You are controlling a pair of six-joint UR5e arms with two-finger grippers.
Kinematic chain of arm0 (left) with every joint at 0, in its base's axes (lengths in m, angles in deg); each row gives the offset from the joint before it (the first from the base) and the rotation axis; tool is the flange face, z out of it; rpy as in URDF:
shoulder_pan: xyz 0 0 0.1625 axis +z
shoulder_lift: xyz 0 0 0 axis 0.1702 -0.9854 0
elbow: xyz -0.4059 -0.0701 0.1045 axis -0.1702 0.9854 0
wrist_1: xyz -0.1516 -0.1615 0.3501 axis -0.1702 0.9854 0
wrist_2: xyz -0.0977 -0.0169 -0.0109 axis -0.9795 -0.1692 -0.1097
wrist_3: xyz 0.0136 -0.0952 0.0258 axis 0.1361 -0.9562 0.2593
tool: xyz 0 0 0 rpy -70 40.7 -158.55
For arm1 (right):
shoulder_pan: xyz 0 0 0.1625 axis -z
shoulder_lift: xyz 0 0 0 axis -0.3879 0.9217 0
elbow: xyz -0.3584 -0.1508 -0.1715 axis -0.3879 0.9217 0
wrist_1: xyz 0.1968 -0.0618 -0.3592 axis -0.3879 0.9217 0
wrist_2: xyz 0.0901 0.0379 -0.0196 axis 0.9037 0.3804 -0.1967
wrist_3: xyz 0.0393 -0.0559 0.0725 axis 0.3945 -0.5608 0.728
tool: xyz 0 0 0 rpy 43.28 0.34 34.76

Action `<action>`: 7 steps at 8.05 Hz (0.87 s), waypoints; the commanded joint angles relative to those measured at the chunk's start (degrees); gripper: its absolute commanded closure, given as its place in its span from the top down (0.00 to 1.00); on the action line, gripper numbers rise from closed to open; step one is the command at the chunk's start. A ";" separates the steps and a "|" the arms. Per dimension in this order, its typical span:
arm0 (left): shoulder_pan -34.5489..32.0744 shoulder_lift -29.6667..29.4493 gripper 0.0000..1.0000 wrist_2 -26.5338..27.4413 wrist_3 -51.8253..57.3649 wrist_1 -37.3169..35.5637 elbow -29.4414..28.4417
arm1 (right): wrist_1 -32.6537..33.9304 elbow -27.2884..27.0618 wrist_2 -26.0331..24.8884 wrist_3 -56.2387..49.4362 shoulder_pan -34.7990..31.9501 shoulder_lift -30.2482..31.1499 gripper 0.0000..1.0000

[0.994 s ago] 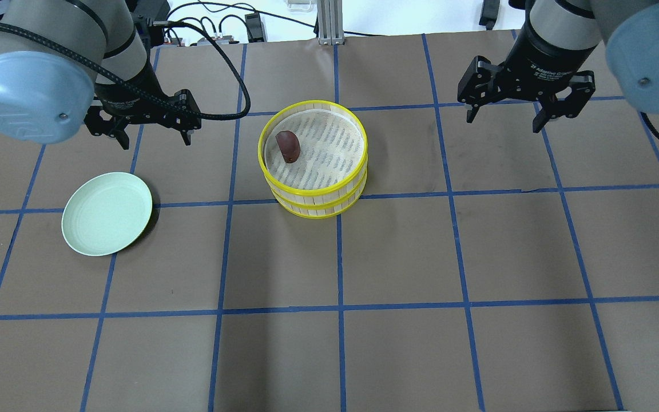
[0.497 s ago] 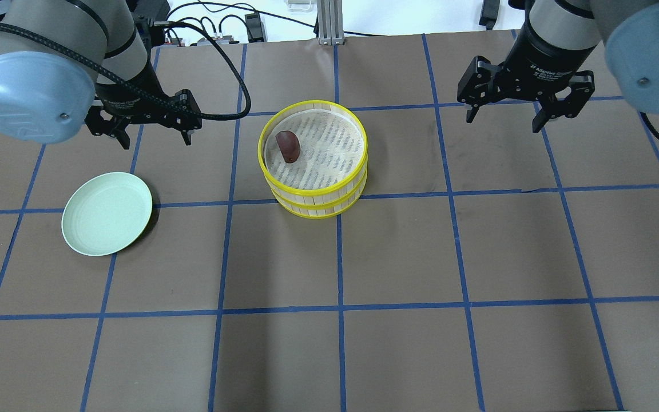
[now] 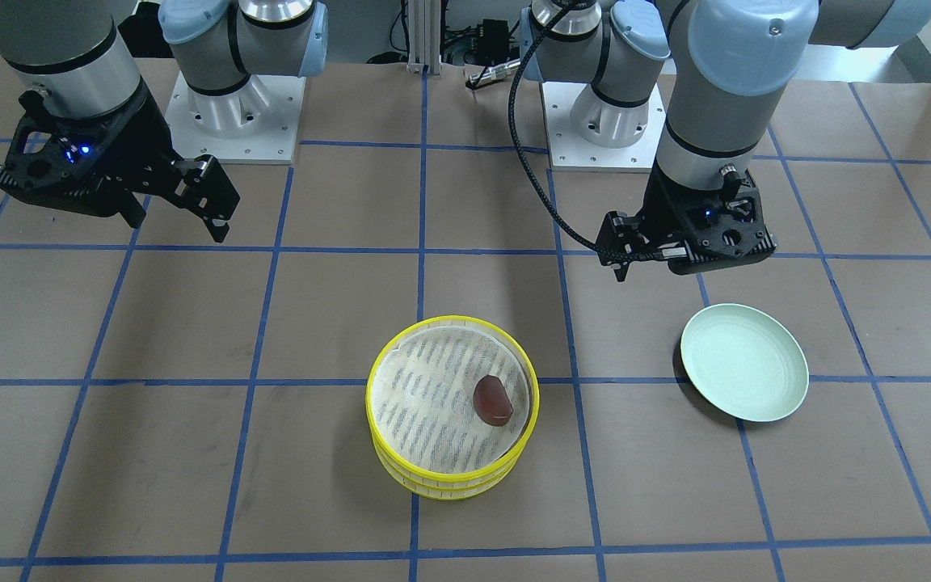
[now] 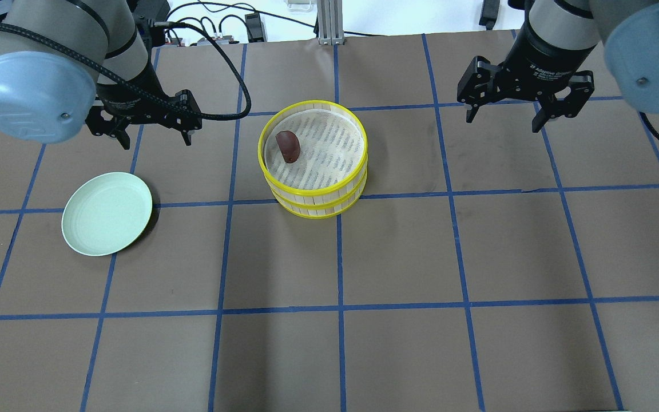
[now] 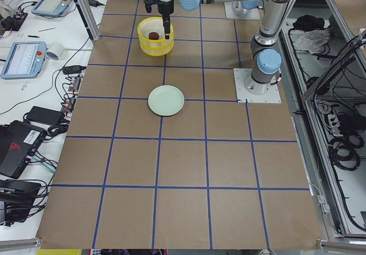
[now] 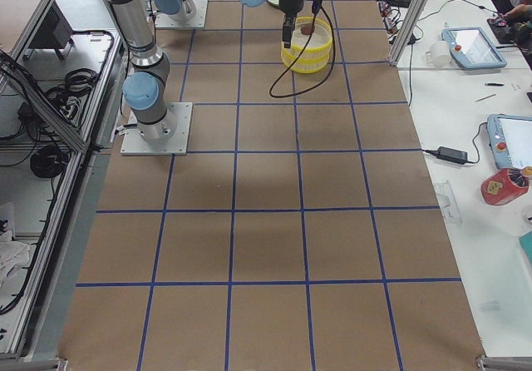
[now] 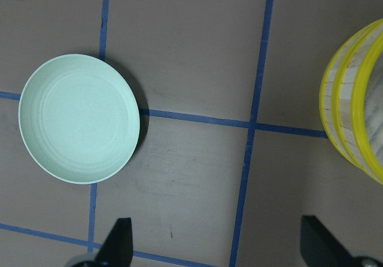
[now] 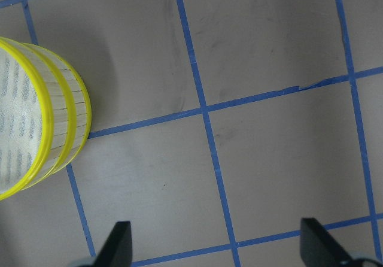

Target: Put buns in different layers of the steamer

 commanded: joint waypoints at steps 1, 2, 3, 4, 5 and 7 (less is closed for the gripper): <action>0.00 -0.05 1.00 -0.02 0.09 0.00 0.00 | 0.00 0.00 0.00 -0.08 0.00 -0.01 1.00; 0.00 -0.05 1.00 0.07 0.17 0.00 0.00 | -0.08 0.00 0.00 -0.08 -0.09 -0.01 1.00; 0.00 -0.05 1.00 0.07 0.18 -0.09 0.00 | 0.00 -0.09 0.00 0.01 -0.26 -0.09 1.00; 0.00 -0.05 1.00 0.07 0.35 -0.09 0.00 | -0.08 -0.09 0.00 0.10 -0.44 -0.35 1.00; 0.00 -0.05 1.00 -0.02 0.35 -0.09 0.00 | -0.08 -0.09 0.00 0.10 -0.53 -0.44 1.00; 0.00 -0.05 1.00 -0.02 0.44 -0.09 0.00 | 0.00 -0.09 0.00 0.10 -0.44 -0.53 1.00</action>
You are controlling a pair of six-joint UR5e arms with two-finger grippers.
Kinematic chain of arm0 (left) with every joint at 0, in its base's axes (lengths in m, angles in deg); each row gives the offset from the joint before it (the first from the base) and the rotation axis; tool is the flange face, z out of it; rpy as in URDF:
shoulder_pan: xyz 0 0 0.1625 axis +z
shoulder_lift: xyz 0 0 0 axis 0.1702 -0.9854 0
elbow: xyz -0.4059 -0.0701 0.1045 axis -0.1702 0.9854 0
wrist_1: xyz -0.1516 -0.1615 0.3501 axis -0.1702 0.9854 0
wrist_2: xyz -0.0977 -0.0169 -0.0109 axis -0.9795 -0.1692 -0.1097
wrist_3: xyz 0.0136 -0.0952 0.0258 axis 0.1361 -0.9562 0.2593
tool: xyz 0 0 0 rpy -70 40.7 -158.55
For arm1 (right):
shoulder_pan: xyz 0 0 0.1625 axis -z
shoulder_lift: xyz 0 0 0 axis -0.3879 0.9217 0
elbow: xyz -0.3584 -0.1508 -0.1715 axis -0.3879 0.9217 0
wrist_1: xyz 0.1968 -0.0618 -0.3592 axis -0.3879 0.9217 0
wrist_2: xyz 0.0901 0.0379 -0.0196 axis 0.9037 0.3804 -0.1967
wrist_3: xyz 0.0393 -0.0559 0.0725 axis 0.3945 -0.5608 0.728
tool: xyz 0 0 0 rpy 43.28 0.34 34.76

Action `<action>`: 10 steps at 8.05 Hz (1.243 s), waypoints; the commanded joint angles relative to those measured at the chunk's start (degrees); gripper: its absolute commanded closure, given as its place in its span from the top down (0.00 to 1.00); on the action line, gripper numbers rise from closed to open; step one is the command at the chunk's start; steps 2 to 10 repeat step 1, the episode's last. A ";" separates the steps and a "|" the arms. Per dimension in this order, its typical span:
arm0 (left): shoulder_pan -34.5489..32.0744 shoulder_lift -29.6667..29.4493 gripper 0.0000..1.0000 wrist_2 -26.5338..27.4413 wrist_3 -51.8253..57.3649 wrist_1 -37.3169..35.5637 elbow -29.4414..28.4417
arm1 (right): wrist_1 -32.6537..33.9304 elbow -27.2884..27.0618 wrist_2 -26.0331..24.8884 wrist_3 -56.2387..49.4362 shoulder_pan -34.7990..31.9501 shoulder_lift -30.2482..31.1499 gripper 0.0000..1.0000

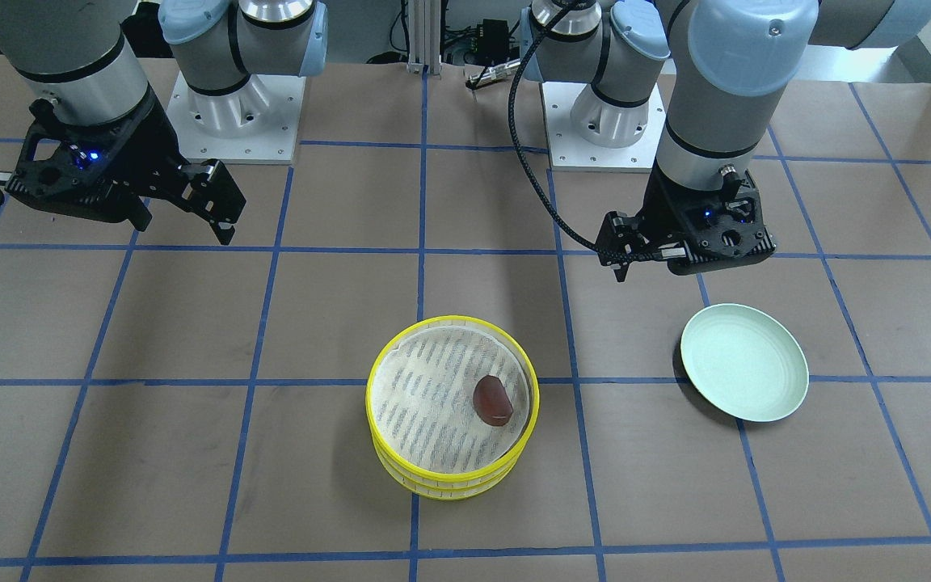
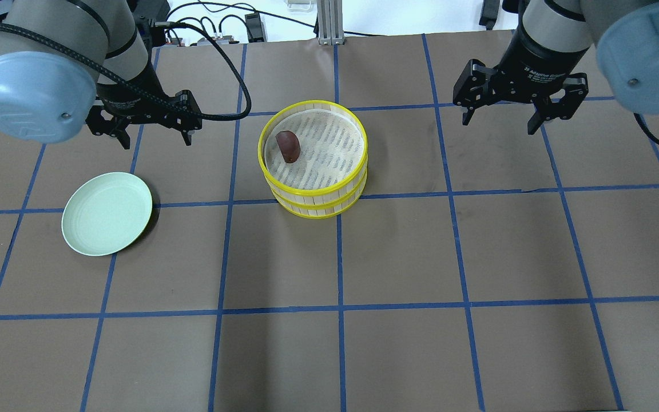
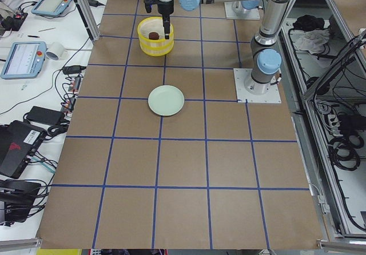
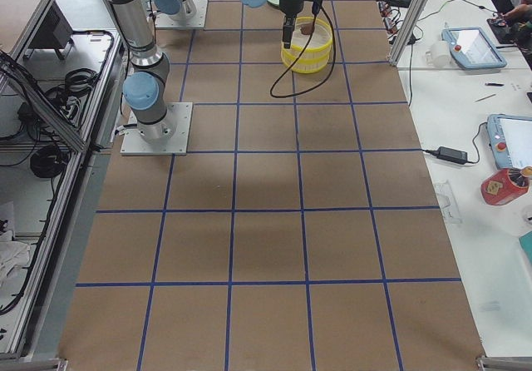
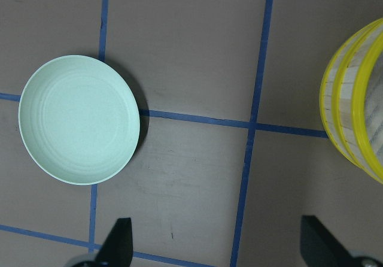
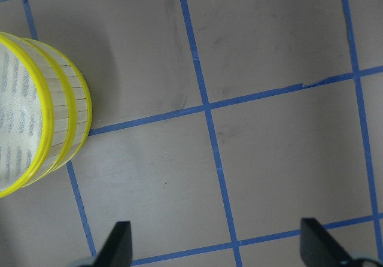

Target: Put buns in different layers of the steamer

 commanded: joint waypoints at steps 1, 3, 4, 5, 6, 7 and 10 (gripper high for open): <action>0.00 0.00 1.00 0.07 0.06 0.00 0.00 | -0.04 0.08 0.00 0.01 0.03 -0.09 1.00; 0.00 0.00 1.00 0.07 0.06 0.00 0.00 | -0.04 0.08 0.00 0.01 0.03 -0.09 1.00; 0.00 0.00 1.00 0.07 0.06 0.00 0.00 | -0.04 0.08 0.00 0.01 0.03 -0.09 1.00; 0.00 0.00 1.00 0.07 0.06 0.00 0.00 | -0.04 0.08 0.00 0.01 0.03 -0.09 1.00; 0.00 0.00 1.00 0.07 0.06 0.00 0.00 | -0.04 0.08 0.00 0.01 0.03 -0.09 1.00; 0.00 0.00 1.00 0.07 0.06 0.00 0.00 | -0.04 0.08 0.00 0.01 0.03 -0.09 1.00; 0.00 0.00 1.00 0.07 0.06 0.00 0.00 | -0.04 0.08 0.00 0.01 0.03 -0.09 1.00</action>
